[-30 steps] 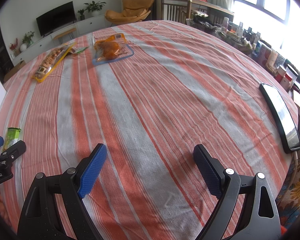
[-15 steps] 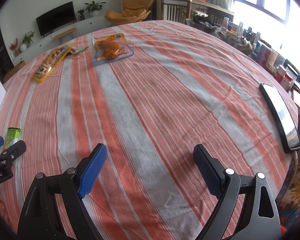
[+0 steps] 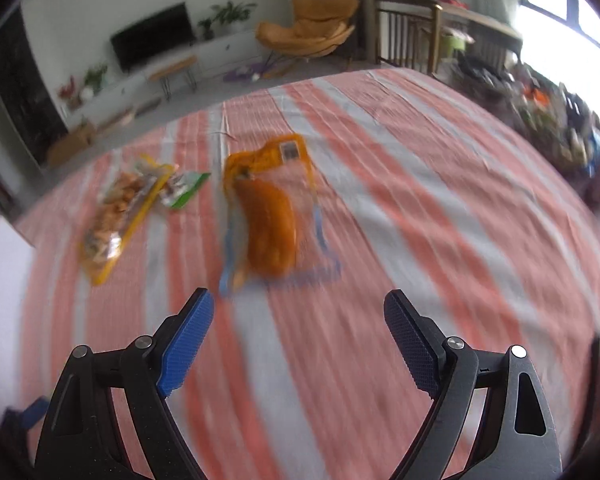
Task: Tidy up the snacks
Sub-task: 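Grasp the orange sausage pack with the right gripper while the left gripper regrasps the green pack, then carry the green and orange packs into the white box and open both grippers, then bring both grippers back over the bed toward the remaining snacks, then grasp the clear peanut bag with the left gripper and set it down, then grasp the brown sausage pack with green tag using the right gripper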
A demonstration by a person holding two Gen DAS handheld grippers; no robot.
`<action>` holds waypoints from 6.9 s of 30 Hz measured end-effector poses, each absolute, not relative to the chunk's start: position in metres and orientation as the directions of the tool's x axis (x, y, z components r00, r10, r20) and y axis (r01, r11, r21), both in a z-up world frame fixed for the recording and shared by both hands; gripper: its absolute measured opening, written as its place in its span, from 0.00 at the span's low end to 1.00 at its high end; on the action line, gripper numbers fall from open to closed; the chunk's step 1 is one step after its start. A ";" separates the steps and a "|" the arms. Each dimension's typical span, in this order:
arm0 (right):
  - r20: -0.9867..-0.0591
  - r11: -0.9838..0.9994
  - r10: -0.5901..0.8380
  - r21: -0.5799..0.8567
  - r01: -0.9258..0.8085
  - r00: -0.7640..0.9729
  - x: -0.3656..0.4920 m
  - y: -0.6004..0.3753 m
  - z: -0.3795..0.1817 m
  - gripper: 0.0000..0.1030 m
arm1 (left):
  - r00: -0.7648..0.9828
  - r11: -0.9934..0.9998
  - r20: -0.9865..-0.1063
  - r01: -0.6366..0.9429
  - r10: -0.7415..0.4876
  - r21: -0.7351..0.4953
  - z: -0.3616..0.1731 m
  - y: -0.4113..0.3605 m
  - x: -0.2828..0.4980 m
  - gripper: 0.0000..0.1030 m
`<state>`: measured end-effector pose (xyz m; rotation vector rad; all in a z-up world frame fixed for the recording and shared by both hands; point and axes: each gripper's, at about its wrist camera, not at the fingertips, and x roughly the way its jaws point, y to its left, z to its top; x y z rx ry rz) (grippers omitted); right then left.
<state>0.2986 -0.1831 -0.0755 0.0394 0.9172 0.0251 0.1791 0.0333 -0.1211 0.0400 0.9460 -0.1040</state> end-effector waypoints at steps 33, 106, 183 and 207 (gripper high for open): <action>-0.793 0.999 0.001 -0.025 -0.034 0.609 0.146 -0.136 -0.118 0.63 | 0.581 0.995 -0.811 0.103 -0.069 -0.011 -0.121 0.033 0.179 1.00; -0.646 0.850 0.517 0.315 -0.422 0.562 0.077 0.043 -0.003 0.71 | 0.746 0.911 -0.666 -0.274 -0.001 -0.308 0.034 0.300 -0.010 0.98; -0.790 0.981 -0.124 -0.005 0.194 0.601 0.111 -0.175 -0.116 0.85 | 0.493 0.991 -0.869 -0.127 0.032 -0.035 -0.124 0.081 0.267 0.62; -0.789 0.981 -0.124 -0.006 0.195 0.602 0.111 -0.175 -0.117 0.85 | 0.575 0.986 -0.814 -0.164 0.086 -0.012 -0.133 0.092 0.210 1.00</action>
